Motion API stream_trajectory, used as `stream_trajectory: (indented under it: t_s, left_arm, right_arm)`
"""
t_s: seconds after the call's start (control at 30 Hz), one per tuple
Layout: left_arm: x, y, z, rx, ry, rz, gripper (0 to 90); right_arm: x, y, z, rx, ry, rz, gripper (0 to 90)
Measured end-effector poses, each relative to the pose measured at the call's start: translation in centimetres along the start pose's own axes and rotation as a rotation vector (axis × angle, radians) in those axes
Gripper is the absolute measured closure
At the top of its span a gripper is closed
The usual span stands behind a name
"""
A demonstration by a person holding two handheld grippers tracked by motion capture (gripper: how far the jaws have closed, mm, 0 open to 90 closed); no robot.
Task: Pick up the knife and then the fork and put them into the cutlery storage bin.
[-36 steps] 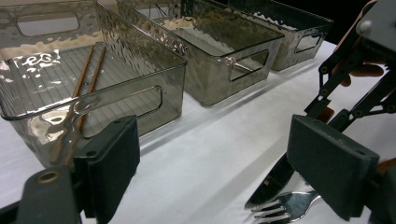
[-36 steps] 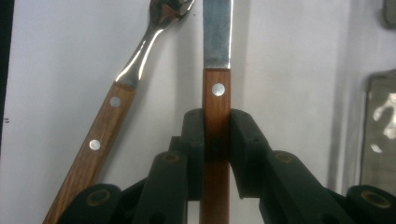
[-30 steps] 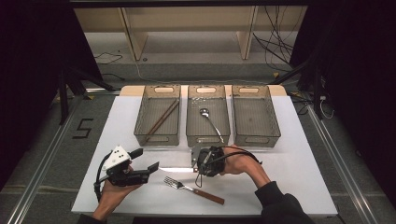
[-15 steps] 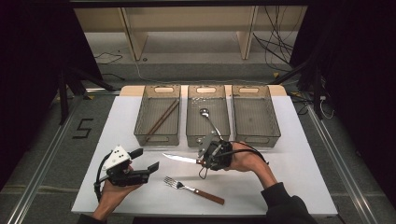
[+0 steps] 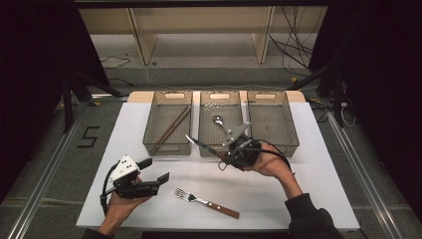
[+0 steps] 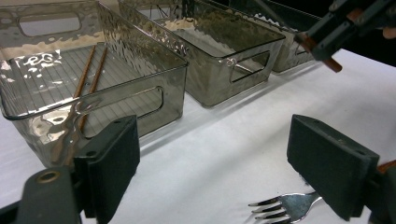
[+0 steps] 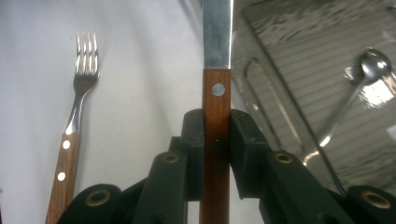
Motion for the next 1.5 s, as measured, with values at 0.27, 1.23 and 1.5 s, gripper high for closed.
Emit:
stream_trajectory:
  t_s: [0.27, 1.23, 1.5]
  left_arm:
    - [0.0, 0.0, 0.0, 0.000, 0.003, 0.001, 16.9]
    - [0.0, 0.0, 0.1, 0.004, 0.004, 0.005, 16.8]
    - [0.0, 0.0, 0.1, 0.004, 0.004, 0.004, 16.9]
  right_arm:
    - [0.9, 2.5, 1.7, 0.034, 0.046, -0.144, 77.2]
    - [4.0, 10.0, 4.5, 0.195, 0.099, -0.491, 77.2]
    - [4.4, 11.9, 4.2, 0.223, 0.110, -0.590, 77.2]
Point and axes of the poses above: each handheld gripper's, and its own axes: z roughly backward along the jaws, x roughly out of its underside, y roughly to its right, the point moved 4 cm from there along -z, roughly forward along the jaws, and after that the axes turned 9 degrees about -y, right-handed, at the moved point
